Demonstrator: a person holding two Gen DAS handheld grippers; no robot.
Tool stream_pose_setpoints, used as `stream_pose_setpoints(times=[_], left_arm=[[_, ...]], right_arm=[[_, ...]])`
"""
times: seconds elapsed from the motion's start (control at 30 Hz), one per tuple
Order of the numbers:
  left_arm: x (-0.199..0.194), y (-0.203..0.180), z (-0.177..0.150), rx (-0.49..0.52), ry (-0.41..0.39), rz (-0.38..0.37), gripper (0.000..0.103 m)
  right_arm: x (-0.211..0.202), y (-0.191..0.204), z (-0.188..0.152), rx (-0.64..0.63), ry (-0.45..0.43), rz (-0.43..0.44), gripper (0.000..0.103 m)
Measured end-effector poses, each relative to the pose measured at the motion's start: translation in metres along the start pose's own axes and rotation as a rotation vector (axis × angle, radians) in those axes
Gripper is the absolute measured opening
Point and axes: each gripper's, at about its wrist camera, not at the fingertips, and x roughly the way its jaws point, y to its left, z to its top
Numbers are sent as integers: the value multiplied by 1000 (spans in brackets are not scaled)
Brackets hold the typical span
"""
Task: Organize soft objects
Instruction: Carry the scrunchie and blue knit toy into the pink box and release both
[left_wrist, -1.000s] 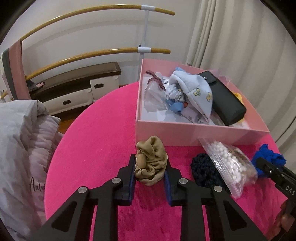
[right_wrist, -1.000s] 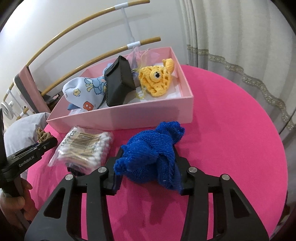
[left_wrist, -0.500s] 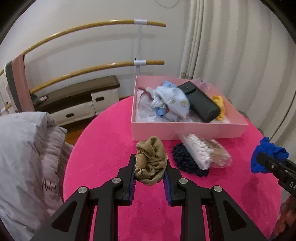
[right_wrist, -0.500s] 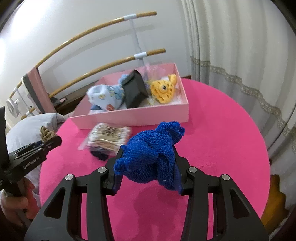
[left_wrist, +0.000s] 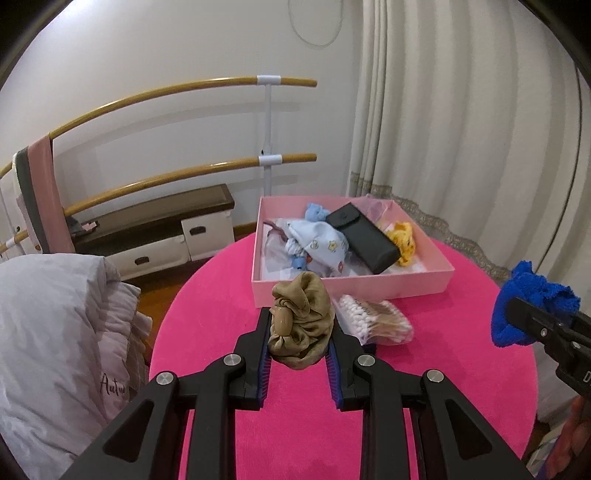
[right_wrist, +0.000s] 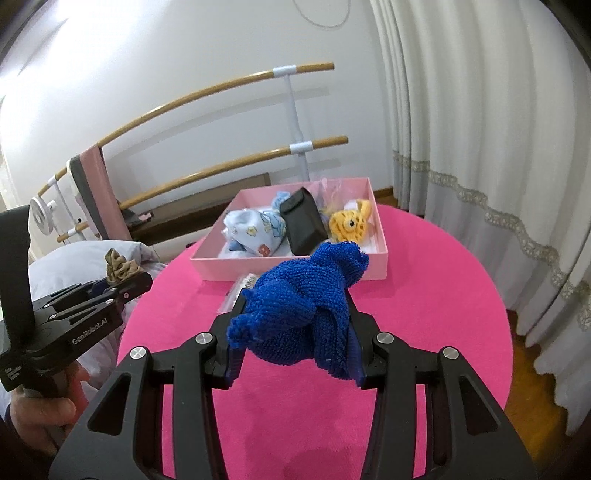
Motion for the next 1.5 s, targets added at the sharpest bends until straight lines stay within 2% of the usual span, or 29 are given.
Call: stream_pose_setpoints(times=[0.27, 0.63, 1.07, 1.5], left_arm=[[-34, 2, -5, -7, -21, -9, 22], [-44, 0, -1, -13, -24, -7, 22], [-9, 4, 33, -8, -37, -5, 23], [70, 13, 99, -7, -47, -21, 23]], right_arm=[[-18, 8, -2, -9, -25, 12, 41], [-25, 9, -1, -15, -40, 25, 41], [-11, 11, 24, -50, -51, 25, 42], [37, 5, 84, -92, -71, 22, 42]])
